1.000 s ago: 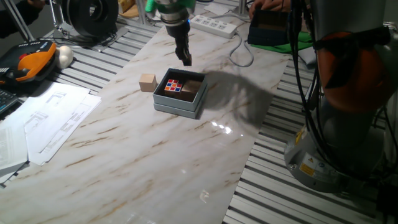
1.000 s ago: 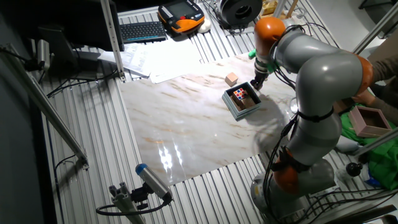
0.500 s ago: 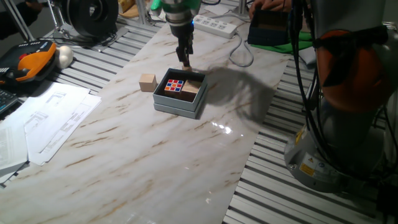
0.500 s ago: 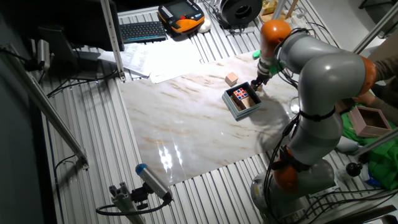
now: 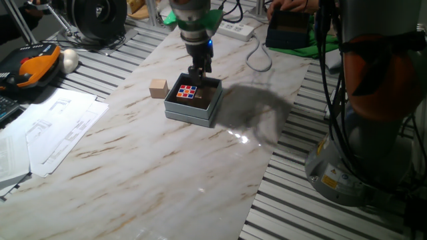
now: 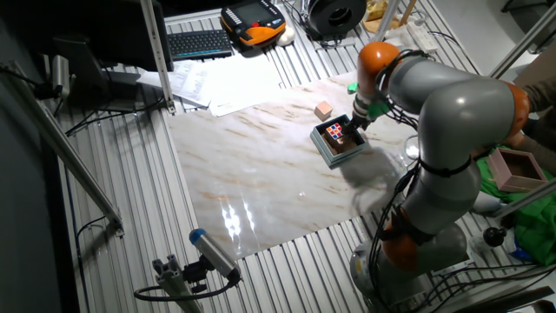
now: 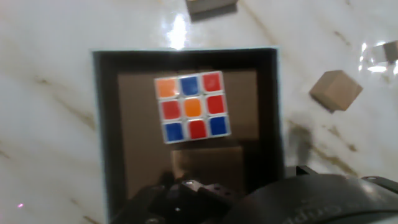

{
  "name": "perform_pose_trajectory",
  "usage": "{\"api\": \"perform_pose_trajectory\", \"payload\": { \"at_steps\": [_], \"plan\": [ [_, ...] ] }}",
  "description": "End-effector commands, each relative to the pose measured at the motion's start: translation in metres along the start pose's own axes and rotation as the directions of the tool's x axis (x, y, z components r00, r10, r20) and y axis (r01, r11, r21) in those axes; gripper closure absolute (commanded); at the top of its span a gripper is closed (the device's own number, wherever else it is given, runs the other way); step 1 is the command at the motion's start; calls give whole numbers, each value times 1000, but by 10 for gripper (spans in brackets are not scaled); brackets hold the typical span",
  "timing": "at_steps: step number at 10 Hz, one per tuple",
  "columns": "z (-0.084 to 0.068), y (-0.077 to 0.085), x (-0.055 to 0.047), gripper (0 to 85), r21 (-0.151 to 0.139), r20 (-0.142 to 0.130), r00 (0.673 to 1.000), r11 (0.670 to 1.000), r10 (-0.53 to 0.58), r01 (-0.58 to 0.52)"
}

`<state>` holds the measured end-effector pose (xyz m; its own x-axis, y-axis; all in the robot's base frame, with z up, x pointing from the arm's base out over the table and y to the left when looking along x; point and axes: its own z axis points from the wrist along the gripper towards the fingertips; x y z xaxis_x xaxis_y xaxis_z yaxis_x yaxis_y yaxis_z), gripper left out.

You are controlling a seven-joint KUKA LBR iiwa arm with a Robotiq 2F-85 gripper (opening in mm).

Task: Take everything out of the gift box

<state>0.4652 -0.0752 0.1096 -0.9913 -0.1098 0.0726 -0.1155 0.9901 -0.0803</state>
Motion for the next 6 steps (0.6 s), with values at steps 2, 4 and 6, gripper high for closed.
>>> {"api": "perform_pose_trajectory", "payload": {
  "at_steps": [2,4,6],
  "plan": [
    [7,8,0,170,-4,9,1000,1000,5,-5],
    [23,8,2,170,-18,35,999,1000,1,-1],
    [28,10,4,170,-21,42,999,1000,4,-4]
  ]
}}
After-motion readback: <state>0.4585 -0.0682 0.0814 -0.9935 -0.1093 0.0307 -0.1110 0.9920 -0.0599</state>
